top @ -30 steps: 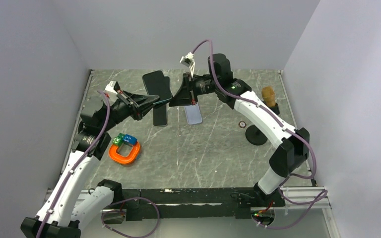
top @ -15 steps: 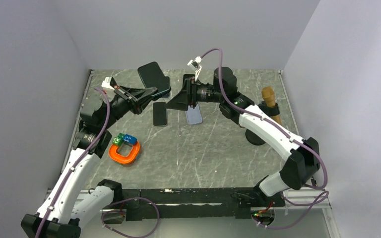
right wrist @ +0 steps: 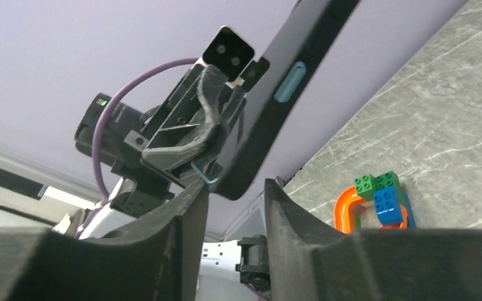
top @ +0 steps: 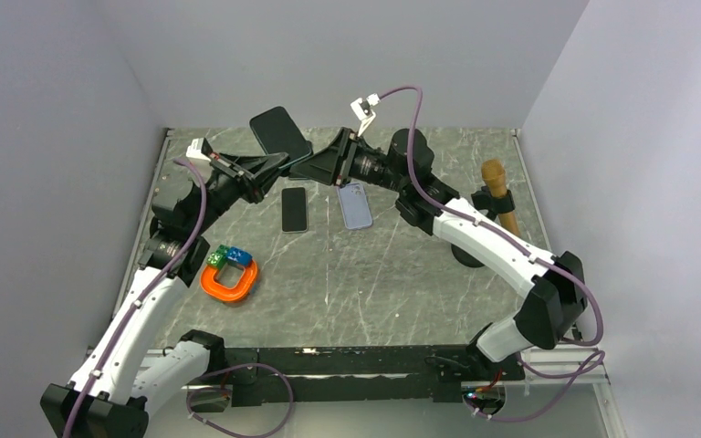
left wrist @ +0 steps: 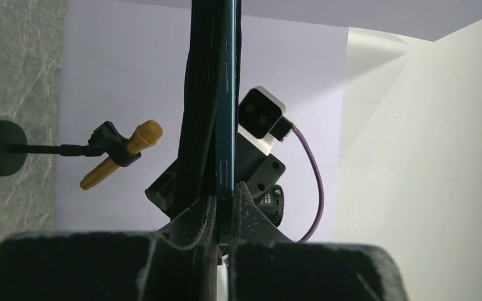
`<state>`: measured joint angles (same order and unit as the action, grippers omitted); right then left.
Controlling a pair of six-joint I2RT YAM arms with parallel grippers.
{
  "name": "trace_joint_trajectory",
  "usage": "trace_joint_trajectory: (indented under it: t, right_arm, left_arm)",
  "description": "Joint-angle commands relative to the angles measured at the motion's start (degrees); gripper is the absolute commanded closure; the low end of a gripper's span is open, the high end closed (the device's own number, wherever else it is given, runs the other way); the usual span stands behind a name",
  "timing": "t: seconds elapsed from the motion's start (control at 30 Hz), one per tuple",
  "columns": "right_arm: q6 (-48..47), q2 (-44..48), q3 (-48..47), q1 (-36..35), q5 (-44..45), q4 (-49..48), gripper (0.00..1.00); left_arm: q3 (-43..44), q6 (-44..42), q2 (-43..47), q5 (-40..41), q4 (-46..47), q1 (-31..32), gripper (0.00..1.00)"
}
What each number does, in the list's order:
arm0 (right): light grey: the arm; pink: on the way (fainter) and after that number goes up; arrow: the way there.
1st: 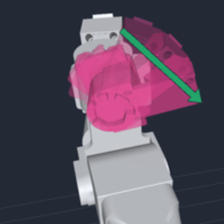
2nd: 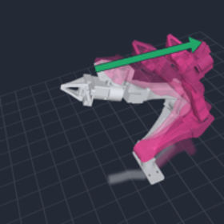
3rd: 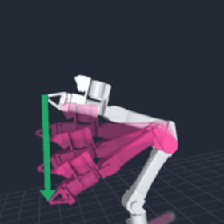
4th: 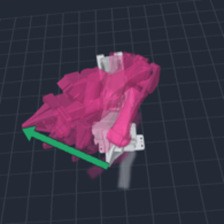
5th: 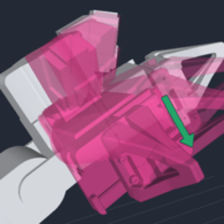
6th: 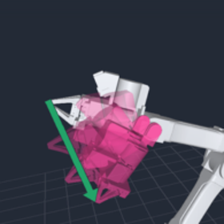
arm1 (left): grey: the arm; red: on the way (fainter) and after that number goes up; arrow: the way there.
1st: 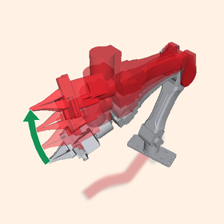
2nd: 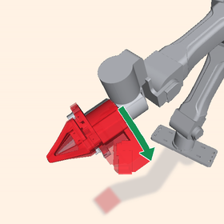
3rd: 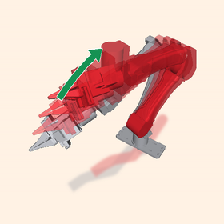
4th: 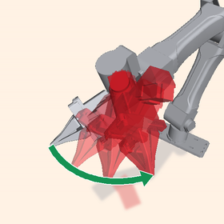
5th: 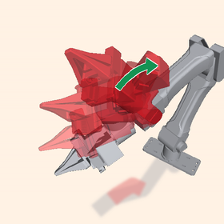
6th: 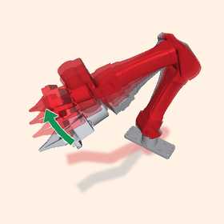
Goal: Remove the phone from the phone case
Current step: Remove the phone case from the phone.
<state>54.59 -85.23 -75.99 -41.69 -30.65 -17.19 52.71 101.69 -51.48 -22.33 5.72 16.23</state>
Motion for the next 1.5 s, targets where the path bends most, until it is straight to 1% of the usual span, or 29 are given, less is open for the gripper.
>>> trace_joint_trajectory:
  t: [0.0,0.17,0.27,0.37,0.47,0.6,0.63,0.7,0.73,0.77,0.93,1.0,1.17,1.3,1.47]
  right_arm:
    - [1.4,-1.2,-3.4,-0.4,3.4,-1.8,0.62]
    - [1.2,-3.0,-5.2,-1.0,5.1,0.2,0.65]
    - [-0.6,-3.8,-7.7,-1.8,8.1,5.1,0.69]
    - [-1.8,-4.5,-9.9,-3.1,15.1,12.0,0.72]
    - [0.0,-5.5,-11.8,-3.9,22.4,19.4,0.72]
    - [2.8,-7.5,-14.8,-4.1,27.7,22.5,0.73]
    - [2.5,-8.1,-15.8,-4.3,28.9,23.4,0.76]
    - [2.1,-9.2,-17.3,-4.6,31.7,26.2,0.88]
    - [1.9,-9.3,-17.3,-4.6,32.8,26.7,0.96]
    - [1.2,-9.2,-16.9,-4.5,33.7,26.7,1.00]
    - [-5.6,-7.4,-12.4,-4.7,38.9,26.9,1.00]
    - [-8.4,-7.0,-11.0,-4.6,39.1,27.3,1.00]
    - [-13.6,-5.9,-8.1,-4.7,43.8,29.1,1.00]
    - [-14.7,-6.2,-6.1,-4.2,45.3,29.8,1.00]
    - [-14.4,-6.0,-4.0,-2.1,45.2,30.4,1.00]
  left_arm:
    - [0.3,2.0,2.0,1.8,7.3,0.3,1.00]
    - [0.6,2.1,1.8,1.6,7.8,0.4,1.00]
    - [1.2,2.0,1.6,1.8,7.7,0.7,1.00]
    - [1.6,1.8,1.3,2.6,7.9,1.2,1.00]
    - [2.2,1.5,0.6,3.6,8.1,2.3,1.00]
    - [2.6,1.6,-0.2,5.8,9.3,4.6,1.00]
    - [2.7,1.7,-0.3,6.3,9.5,5.2,1.00]
    - [3.3,1.2,-0.5,7.0,9.1,5.9,1.00]
    - [3.6,0.9,-0.6,7.3,8.9,6.1,1.00]
    - [3.8,0.6,-0.5,7.6,8.6,6.2,1.00]
    - [4.5,0.4,0.2,9.2,7.6,6.4,1.00]
    - [4.7,0.9,0.3,9.9,8.1,6.4,1.00]
    - [8.3,1.7,-0.7,10.6,8.1,6.4,1.00]
    - [9.9,2.7,-1.2,11.0,7.8,6.4,1.00]
    - [10.6,3.1,-0.5,10.5,4.8,6.4,1.00]
